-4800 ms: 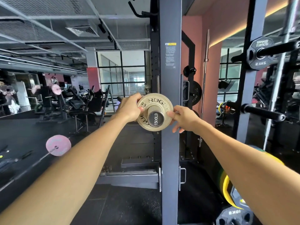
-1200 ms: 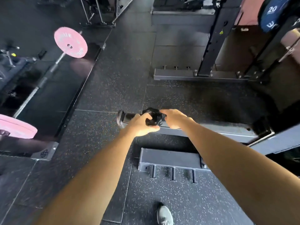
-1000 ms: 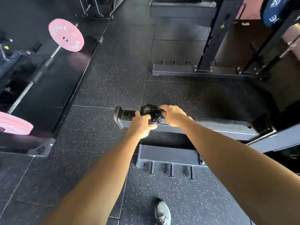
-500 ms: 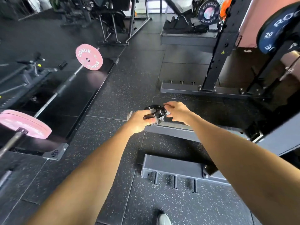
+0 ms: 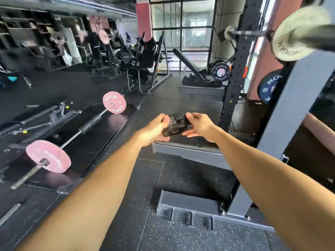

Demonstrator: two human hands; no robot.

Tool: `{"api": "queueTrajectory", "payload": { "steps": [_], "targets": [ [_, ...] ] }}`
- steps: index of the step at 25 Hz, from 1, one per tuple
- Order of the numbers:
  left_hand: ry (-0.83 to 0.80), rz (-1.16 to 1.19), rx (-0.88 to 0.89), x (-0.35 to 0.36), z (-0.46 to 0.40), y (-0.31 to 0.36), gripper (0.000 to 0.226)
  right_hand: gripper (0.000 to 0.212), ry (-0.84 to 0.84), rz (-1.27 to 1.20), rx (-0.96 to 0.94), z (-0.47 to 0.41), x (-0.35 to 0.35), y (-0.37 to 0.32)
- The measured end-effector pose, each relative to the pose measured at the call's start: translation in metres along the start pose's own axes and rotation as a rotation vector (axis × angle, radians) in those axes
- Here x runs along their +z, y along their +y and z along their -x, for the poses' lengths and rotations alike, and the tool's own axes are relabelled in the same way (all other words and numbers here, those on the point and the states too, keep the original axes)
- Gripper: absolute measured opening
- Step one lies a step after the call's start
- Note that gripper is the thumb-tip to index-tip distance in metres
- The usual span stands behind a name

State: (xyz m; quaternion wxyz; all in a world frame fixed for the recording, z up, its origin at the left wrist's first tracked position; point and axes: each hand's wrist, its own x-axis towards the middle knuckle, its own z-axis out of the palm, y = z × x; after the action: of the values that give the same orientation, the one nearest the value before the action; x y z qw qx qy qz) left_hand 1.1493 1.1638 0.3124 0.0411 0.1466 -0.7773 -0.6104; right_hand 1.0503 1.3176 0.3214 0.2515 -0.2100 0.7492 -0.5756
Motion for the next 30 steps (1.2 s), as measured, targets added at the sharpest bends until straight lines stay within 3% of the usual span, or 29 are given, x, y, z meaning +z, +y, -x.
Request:
{"api": "queueTrajectory", "payload": {
  "steps": [1, 5, 11, 21, 30],
  "targets": [
    [-0.02, 0.095, -0.008, 0.001, 0.019, 0.015, 0.019, 0.038, 0.005, 0.0, -0.02, 0.022, -0.001, -0.015],
    [-0.075, 0.283, -0.062, 0.0, 0.082, 0.079, 0.056, 0.043, 0.037, -0.033, -0.098, 0.099, -0.007, -0.077],
    [-0.079, 0.187, -0.006, 0.017, 0.169, 0.164, 0.062, 0.049, 0.103, 0.016, -0.265, 0.194, -0.022, -0.138],
    [-0.193, 0.091, -0.002, 0.111, 0.271, 0.209, 0.056, 0.039, 0.194, 0.065, -0.306, 0.34, -0.077, -0.126],
    [-0.33, 0.146, 0.063, 0.202, 0.296, 0.246, 0.062, 0.055, 0.359, 0.137, -0.342, 0.429, -0.157, -0.124]
  ]
}}
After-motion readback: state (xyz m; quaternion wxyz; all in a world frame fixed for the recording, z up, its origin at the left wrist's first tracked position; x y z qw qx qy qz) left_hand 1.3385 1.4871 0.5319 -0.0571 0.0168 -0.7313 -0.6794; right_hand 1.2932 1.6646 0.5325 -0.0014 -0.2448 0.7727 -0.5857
